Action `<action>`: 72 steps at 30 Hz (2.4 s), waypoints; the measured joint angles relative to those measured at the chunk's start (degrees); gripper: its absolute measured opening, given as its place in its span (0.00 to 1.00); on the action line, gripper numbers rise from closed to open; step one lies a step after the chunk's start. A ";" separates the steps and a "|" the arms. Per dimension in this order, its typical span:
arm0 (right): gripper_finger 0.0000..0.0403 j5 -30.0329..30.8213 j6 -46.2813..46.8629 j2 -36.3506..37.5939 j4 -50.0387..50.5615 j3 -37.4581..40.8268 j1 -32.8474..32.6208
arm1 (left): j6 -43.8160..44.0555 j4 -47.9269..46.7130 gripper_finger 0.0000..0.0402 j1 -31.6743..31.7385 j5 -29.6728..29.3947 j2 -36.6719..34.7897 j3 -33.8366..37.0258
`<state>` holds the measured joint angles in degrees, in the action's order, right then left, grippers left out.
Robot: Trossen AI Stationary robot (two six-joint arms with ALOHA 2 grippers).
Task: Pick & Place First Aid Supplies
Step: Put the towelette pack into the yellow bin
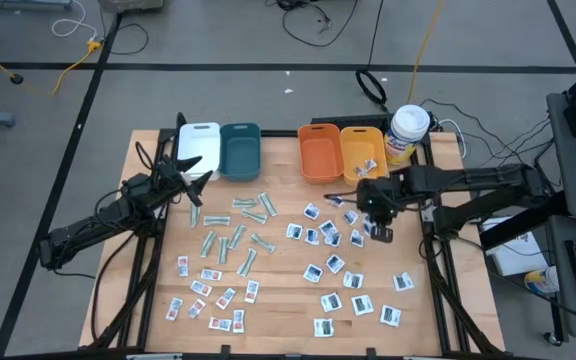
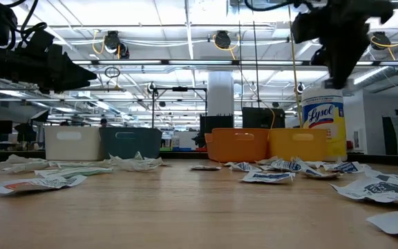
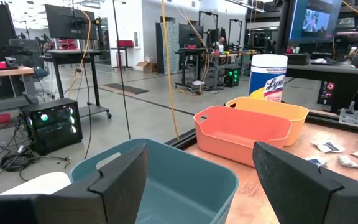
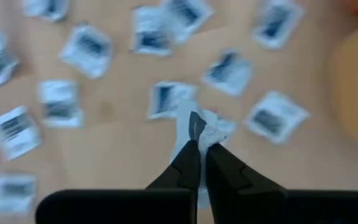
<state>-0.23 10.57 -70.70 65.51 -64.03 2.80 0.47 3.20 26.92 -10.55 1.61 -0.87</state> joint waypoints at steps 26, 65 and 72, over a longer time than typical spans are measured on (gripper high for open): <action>0.01 13.93 -17.70 -11.69 -17.07 0.00 31.47 | -0.02 0.00 0.74 0.00 0.00 0.00 -0.02; 0.47 13.50 -13.79 -16.56 -16.52 -1.58 35.31 | 0.00 -0.01 0.74 -0.02 0.00 0.00 -0.02; 0.44 10.47 -7.34 -14.32 -4.88 -5.48 33.56 | 0.00 -0.01 0.74 0.00 0.00 -0.01 -0.01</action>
<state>10.23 3.23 -85.02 60.63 -69.51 36.36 0.46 3.19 26.91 -10.55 1.59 -0.87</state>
